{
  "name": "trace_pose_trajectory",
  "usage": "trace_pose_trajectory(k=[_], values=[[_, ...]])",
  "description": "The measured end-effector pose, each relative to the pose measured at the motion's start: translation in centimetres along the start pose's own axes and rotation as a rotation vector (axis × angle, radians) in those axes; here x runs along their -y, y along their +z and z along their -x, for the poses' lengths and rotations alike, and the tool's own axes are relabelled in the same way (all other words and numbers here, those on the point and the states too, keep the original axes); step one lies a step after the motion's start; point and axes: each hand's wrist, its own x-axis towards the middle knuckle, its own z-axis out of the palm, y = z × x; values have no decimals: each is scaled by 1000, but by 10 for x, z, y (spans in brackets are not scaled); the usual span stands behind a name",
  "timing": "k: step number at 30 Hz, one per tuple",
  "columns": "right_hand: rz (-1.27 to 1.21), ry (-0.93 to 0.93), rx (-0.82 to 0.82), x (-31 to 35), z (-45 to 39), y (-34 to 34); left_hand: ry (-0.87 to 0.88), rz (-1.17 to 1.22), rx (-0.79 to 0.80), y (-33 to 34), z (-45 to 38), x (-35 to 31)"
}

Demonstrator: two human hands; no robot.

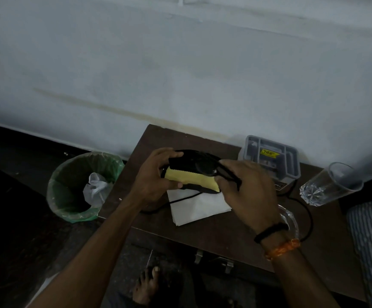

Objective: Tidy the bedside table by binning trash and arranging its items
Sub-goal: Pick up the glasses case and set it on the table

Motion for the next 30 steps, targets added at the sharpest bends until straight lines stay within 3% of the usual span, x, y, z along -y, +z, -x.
trace_pose_trajectory(k=[5, 30], values=[[104, -125, 156, -2, -6, 25, -2, -62, 26, 0, 3, 4], [112, -75, 277, 1, -23, 74, 18, -263, 103, -2, 8, -2]])
